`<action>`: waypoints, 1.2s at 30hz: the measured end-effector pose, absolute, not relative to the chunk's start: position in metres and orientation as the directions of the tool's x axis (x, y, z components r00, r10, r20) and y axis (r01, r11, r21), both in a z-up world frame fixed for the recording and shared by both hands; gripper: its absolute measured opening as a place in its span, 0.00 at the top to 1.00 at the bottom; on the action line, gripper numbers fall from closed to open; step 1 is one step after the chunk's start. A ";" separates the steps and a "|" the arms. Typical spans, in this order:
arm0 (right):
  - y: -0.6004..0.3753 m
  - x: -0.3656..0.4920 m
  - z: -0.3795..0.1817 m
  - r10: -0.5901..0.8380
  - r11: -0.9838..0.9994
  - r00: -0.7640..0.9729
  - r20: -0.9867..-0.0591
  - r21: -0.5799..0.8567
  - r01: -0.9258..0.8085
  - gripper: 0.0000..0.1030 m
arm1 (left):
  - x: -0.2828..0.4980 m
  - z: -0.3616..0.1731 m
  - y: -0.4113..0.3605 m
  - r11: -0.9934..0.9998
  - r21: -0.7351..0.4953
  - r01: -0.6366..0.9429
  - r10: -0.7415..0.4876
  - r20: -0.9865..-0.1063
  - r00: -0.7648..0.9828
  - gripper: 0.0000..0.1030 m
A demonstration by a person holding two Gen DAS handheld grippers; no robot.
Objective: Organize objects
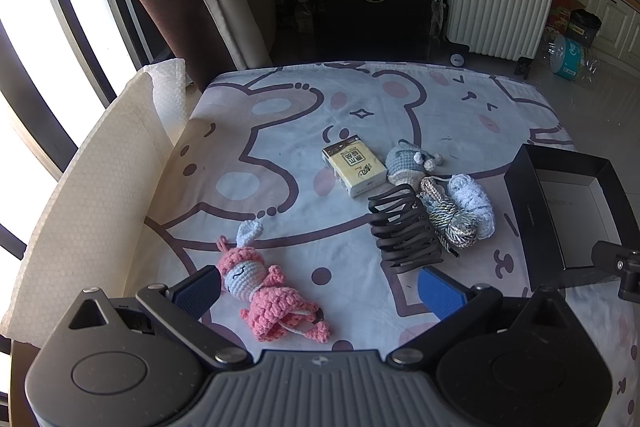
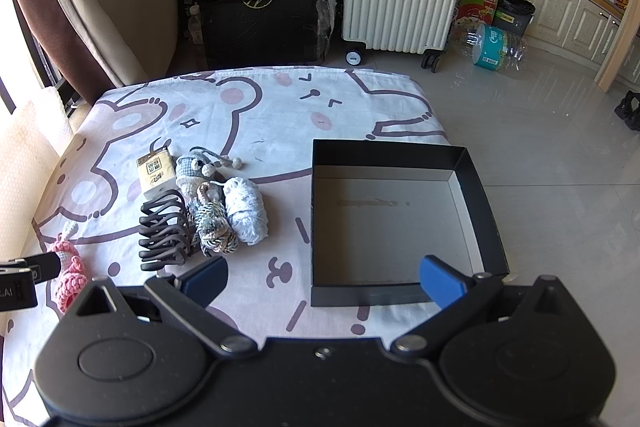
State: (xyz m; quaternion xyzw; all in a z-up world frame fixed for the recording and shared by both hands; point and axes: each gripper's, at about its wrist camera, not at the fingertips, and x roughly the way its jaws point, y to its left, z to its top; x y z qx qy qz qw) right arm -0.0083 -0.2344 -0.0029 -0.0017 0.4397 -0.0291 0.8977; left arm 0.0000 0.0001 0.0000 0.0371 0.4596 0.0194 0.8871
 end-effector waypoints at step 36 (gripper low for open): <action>-0.236 -0.008 -0.004 -0.057 0.998 0.608 -0.792 -0.030 0.053 0.00 | -0.003 -0.005 -0.002 0.996 0.084 -0.001 0.069 -0.816 0.574 0.00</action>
